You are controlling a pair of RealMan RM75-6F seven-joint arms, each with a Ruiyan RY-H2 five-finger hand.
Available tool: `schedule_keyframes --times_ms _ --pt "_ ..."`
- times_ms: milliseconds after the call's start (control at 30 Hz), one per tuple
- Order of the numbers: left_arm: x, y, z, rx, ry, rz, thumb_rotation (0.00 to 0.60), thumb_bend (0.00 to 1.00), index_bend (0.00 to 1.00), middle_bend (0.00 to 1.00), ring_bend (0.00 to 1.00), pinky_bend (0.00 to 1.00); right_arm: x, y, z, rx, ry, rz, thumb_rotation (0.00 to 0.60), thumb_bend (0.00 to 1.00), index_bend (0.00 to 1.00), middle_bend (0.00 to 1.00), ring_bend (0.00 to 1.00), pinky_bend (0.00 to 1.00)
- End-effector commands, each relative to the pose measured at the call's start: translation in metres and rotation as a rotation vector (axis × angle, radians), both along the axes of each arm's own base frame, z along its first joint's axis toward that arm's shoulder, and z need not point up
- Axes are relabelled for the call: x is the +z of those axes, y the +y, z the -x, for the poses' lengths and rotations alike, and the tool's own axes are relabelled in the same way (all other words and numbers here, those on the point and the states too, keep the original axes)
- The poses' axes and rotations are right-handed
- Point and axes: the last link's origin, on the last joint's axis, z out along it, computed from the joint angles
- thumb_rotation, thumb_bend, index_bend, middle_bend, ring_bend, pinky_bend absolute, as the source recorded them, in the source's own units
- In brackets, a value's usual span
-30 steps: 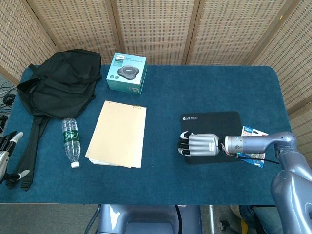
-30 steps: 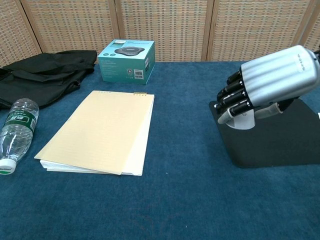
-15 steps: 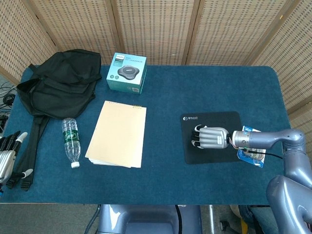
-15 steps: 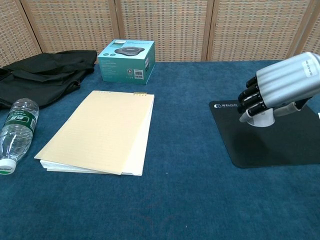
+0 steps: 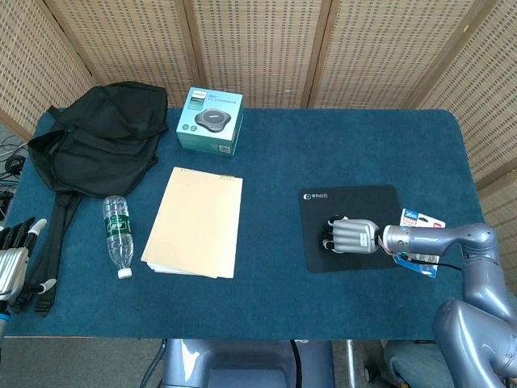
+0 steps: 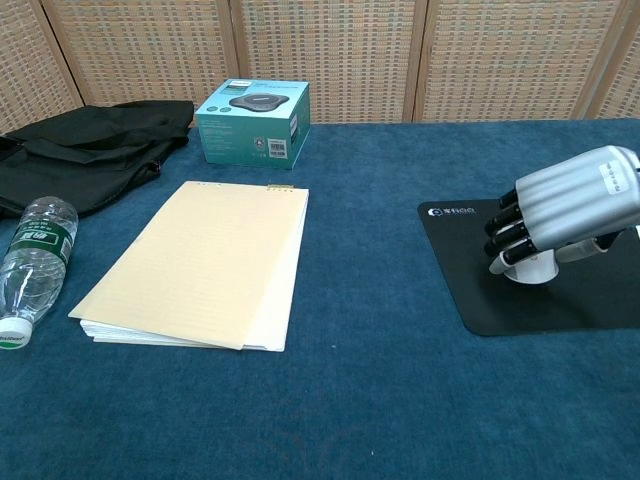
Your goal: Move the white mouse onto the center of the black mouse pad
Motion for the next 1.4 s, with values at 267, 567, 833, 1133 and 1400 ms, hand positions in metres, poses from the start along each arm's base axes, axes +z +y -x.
schedule_keyframes --times_ms 267,567,833,1133,1400 --pt "-0.001 0.002 0.003 0.011 0.002 0.004 0.6 0.01 0.0 0.0 0.0 0.0 -0.003 -0.005 0.012 -0.008 0.069 0.055 0.6 0.45 0.28 0.09 0.04 0.32" --pt "-0.001 0.002 0.004 0.012 0.002 0.008 0.6 0.01 0.0 0.0 0.0 0.0 0.004 -0.004 0.015 -0.003 0.064 0.064 0.6 0.22 0.14 0.0 0.0 0.16" --pt "0.0 0.0 0.001 0.0 -0.005 0.008 0.6 0.01 0.0 0.0 0.0 0.0 0.014 -0.001 0.018 0.013 0.043 0.069 0.6 0.21 0.14 0.0 0.0 0.14" --pt "0.011 -0.003 0.0 -0.014 -0.03 -0.026 0.6 0.01 0.0 0.0 0.0 0.0 0.085 0.008 0.025 -0.059 -0.266 0.259 0.6 0.21 0.14 0.0 0.0 0.14" --pt "0.017 -0.009 -0.009 -0.096 -0.065 -0.042 0.6 0.01 0.0 0.0 0.0 0.0 0.131 0.041 0.059 -0.258 -0.627 0.517 0.6 0.11 0.12 0.0 0.0 0.1"
